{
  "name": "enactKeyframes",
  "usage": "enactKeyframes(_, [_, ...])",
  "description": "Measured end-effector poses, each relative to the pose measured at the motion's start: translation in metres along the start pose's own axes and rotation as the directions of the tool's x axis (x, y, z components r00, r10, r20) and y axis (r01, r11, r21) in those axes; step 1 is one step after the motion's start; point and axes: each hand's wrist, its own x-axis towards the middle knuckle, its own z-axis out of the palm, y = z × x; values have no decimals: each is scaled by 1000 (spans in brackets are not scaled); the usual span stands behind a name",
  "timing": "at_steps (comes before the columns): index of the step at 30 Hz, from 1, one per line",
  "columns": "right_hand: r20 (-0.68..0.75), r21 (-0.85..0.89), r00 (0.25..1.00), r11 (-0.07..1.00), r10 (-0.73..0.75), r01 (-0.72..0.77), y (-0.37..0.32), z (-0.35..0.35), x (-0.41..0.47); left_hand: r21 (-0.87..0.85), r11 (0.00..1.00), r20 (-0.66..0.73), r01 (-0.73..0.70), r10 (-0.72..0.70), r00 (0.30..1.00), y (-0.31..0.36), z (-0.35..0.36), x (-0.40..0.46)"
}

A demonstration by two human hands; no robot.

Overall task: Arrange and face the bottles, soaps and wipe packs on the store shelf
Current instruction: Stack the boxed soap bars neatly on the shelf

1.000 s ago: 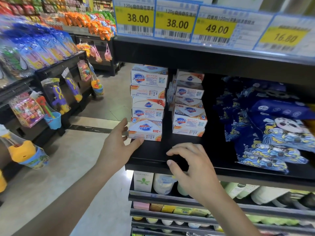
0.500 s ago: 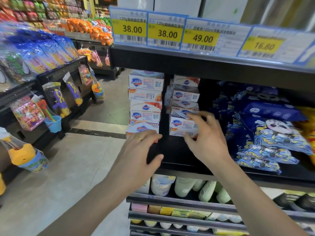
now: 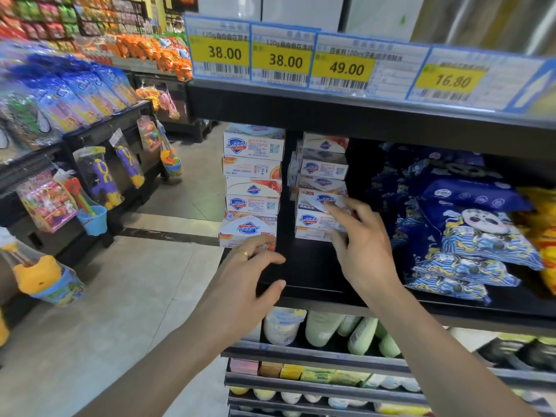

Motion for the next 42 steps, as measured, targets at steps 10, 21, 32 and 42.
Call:
enactKeyframes(10, [-102,39,969,973,-224,229,-43,-20,-46,-716,656,55,241,-292,955,20,-25,8])
enactKeyframes(21, [91,448,990,892,-107,55,-59,-51,-65,-818,505,137,275,-294,946,30,-39,4])
enactKeyframes(32, [264,751,964,637,-45,-176,-56,-62,-65,-806,514,186,295,-254,949,27,-37,2])
enactKeyframes(42, [365,830,922,402,128,-385,-55,-68,-59,-822,508,163,260,-228,960,13,-46,4])
